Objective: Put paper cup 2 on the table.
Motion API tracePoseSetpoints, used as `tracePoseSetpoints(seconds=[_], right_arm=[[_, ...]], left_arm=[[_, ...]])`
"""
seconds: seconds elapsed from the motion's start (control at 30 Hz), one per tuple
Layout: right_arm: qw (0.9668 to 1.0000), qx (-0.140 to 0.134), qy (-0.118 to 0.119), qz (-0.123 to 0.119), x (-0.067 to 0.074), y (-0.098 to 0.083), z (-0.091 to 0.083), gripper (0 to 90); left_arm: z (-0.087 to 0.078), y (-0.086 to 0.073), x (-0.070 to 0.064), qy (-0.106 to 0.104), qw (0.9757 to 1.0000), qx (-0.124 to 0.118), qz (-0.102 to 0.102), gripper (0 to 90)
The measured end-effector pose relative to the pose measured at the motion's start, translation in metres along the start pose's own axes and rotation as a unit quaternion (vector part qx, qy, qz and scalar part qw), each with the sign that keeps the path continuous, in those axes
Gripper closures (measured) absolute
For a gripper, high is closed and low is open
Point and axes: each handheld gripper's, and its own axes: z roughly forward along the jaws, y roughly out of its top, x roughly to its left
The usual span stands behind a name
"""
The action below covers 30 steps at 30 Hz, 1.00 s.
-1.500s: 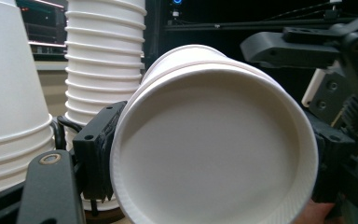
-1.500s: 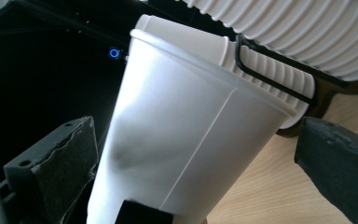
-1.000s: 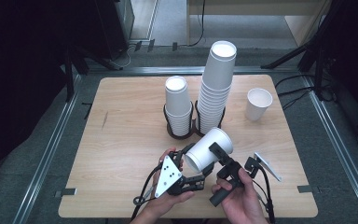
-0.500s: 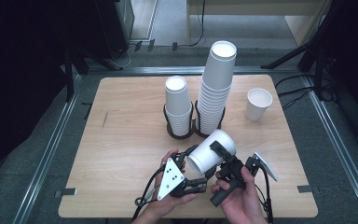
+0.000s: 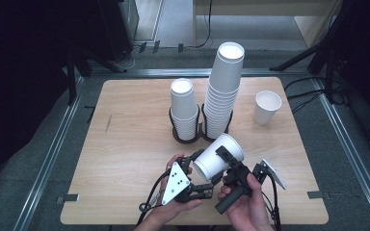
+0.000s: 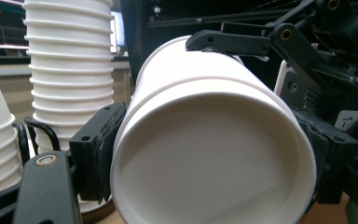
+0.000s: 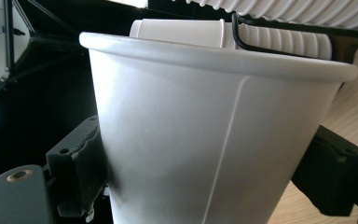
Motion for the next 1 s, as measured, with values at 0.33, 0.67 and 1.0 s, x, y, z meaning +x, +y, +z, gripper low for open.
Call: tracePoseSetpoints(seconds=[0.33, 0.67, 1.0], right_arm=[[0.9992, -0.009, -0.01, -0.036, -0.001, -0.002, 0.001, 14.8], [0.996, -0.045, -0.018, -0.074, -0.003, 0.005, -0.002, 14.9], [0.9869, -0.084, -0.038, -0.132, -0.013, 0.023, -0.003, 14.9]], left_arm=[[0.0, 0.002, 0.002, -0.003, 0.9996, 0.027, -0.011, 19.4], [0.001, 0.007, 0.007, -0.003, 0.9968, 0.071, -0.036, 1.6], [0.001, 0.006, 0.01, -0.002, 0.9959, 0.081, -0.04, 1.6]])
